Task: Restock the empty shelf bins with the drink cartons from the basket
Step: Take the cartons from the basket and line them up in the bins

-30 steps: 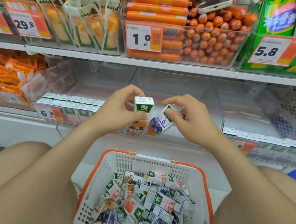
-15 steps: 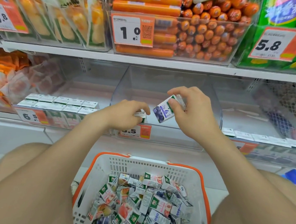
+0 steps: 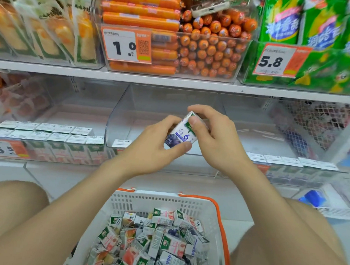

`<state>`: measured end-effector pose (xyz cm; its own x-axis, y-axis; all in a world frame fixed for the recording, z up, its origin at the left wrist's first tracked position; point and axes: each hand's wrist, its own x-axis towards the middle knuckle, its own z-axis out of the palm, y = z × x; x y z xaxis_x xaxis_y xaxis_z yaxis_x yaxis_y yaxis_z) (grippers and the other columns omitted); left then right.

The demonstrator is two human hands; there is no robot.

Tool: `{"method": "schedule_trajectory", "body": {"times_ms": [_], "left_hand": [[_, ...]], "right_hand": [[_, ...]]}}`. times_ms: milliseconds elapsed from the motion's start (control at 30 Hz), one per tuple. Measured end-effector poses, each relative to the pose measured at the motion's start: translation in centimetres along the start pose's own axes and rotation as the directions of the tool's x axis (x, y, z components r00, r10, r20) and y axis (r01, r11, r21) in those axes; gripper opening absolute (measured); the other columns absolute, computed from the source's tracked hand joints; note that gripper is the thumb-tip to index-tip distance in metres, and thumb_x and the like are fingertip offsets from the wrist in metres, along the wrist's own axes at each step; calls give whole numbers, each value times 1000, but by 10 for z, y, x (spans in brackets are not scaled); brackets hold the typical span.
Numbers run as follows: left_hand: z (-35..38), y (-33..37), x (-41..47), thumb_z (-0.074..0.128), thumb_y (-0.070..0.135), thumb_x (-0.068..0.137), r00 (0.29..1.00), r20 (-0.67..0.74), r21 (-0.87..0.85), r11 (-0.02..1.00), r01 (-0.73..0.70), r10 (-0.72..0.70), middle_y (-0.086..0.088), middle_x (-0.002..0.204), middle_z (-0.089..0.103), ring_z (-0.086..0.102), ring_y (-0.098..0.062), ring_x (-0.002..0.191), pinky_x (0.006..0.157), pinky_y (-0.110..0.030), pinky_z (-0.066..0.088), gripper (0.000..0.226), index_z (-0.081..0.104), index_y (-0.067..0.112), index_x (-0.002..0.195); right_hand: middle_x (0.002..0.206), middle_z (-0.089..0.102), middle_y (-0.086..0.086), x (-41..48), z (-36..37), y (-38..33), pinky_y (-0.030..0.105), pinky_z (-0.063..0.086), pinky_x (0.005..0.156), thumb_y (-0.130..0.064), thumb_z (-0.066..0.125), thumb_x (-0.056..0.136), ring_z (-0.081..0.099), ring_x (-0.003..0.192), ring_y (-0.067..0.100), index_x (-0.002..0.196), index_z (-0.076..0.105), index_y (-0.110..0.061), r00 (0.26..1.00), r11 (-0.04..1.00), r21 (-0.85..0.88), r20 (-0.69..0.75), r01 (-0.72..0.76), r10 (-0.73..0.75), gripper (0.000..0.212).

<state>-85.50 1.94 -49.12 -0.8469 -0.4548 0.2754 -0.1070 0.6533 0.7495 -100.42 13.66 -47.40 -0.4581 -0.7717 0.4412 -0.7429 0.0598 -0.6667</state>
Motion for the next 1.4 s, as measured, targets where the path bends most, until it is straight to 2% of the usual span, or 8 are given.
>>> {"method": "schedule_trajectory", "body": {"times_ms": [200, 333, 467, 800, 1033, 1167, 1333, 1400], "left_hand": [[46, 44, 13, 76, 28, 97, 997, 69, -271, 961, 50, -32, 7, 99, 78, 77, -16, 89, 85, -40, 62, 25, 63, 20, 116], [90, 50, 30, 61, 52, 100, 998, -36, 55, 997, -48, 50, 19, 120, 67, 65, -6, 106, 90, -33, 52, 31, 60, 33, 125], [120, 40, 38, 65, 36, 99, 994, -78, 260, 964, -56, 78, 7, 136, 47, 59, -22, 116, 96, -42, 50, 40, 52, 27, 136], [155, 16, 40, 73, 47, 94, 989, -144, 343, 936, 77, -28, 11, 119, 70, 64, -14, 114, 96, -40, 37, 43, 47, 29, 125], [162, 6, 41, 74, 43, 95, 989, -147, 378, 924, 53, 3, 10, 124, 67, 61, -16, 118, 92, -37, 28, 43, 48, 28, 127], [149, -3, 35, 73, 23, 94, 996, -42, 312, 948, -64, 81, 5, 135, 62, 57, -19, 126, 107, -42, 38, 46, 52, 23, 136], [123, -10, 9, 53, -13, 78, 926, -199, 391, 893, -225, 320, -7, 117, 58, 55, -30, 109, 89, -41, 46, 39, 66, 9, 108], [114, -15, -9, 53, -7, 79, 912, -201, 446, 862, -241, 358, -7, 103, 58, 54, -30, 95, 79, -43, 45, 28, 66, 8, 98]], "right_hand": [[93, 75, -11, -26, -55, 17, 25, 48, 67, -44, 53, 106, 62, 70, 3, 120, 70, -28, 987, 988, 10, -52, -154, 155, 27], [91, 75, -11, -37, -91, 42, 32, 51, 77, -41, 55, 105, 67, 83, 10, 107, 74, -23, 930, 972, 17, -287, -235, 230, 26], [101, 68, -4, -34, -123, 74, 33, 40, 78, -34, 54, 106, 60, 92, 21, 121, 65, -18, 890, 960, -80, -402, -268, 215, 24], [138, 65, 8, 22, -88, 141, 40, 47, 105, -27, 63, 102, 58, 129, 31, 141, 59, -17, 943, 906, -423, 289, -28, 164, 40], [106, 67, -5, 37, -76, 151, 31, 42, 88, -26, 57, 103, 61, 103, 23, 129, 68, -25, 805, 893, -444, 501, -76, 318, 29], [141, 65, 2, 27, -77, 141, 36, 42, 111, -29, 54, 102, 55, 133, 26, 143, 60, -22, 808, 859, -480, 427, -178, 406, 42], [83, 74, 1, -8, -69, 86, 34, 56, 78, -13, 50, 86, 67, 88, 29, 94, 75, -16, 980, 928, -313, -82, -200, 183, 26], [69, 70, -5, -34, -56, 55, 28, 51, 68, -12, 52, 85, 66, 72, 20, 82, 76, -17, 989, 964, -227, 18, -139, 147, 25]]}}
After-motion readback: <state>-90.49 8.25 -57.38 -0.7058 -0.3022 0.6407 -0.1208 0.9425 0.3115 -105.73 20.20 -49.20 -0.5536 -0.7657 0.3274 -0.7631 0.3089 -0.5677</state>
